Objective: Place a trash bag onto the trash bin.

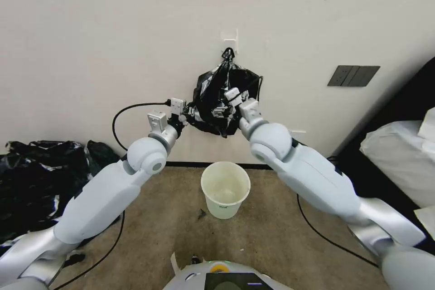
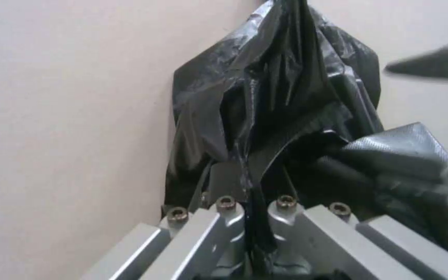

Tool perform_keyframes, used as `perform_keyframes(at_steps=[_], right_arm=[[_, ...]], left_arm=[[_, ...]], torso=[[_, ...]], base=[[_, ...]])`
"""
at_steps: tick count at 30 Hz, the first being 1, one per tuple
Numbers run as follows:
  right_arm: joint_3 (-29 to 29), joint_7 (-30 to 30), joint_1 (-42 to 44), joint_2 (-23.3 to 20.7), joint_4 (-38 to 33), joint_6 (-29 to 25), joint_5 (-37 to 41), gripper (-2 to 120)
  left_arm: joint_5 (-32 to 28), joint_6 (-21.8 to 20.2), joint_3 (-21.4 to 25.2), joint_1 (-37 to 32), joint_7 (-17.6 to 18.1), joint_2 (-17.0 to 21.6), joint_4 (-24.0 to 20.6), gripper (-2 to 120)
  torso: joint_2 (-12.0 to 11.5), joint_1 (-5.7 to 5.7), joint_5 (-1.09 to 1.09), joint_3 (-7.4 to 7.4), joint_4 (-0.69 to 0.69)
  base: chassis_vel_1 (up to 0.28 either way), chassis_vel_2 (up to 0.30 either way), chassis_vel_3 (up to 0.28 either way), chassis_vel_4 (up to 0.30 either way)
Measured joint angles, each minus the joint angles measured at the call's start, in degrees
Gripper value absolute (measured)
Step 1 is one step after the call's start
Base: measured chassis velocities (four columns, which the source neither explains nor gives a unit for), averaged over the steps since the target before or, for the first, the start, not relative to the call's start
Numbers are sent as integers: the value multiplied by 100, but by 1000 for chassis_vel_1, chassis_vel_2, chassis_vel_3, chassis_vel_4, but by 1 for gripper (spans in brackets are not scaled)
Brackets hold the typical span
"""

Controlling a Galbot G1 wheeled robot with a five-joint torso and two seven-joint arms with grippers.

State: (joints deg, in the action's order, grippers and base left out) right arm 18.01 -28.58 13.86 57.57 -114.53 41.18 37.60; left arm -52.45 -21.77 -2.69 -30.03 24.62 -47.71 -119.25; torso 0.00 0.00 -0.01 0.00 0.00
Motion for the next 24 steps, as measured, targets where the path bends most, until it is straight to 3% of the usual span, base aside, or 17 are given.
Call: perform_keyframes(at_steps=[4,6,11,15,24], right_arm=[[198,-200,-6,23,149,1,95,86],[254,-290,16,37,252,-5,104,74],[279,-375,24,50,359,-16,53,61],[278,-384,123,-5,388,-33,-201,41],[121,-360,275,-54,406,-52,-364,22]], left_arm=[[0,1,17,16,-4,-18,0,0],[0,3,32,26,-10,-19,-1,0],[-2,15,60,21,-30,-18,-8,0],[-5,23,99,0,-42,-20,-19,0],[-9,29,110,29,-56,-43,11,0]], torso=[[0,0,1,0,0],[0,0,1,0,-1],[0,0,1,0,-1],[0,0,1,0,0],[0,0,1,0,0]], base=[[0,0,0,0],[0,0,0,0],[0,0,0,0],[0,0,0,0],[0,0,0,0]])
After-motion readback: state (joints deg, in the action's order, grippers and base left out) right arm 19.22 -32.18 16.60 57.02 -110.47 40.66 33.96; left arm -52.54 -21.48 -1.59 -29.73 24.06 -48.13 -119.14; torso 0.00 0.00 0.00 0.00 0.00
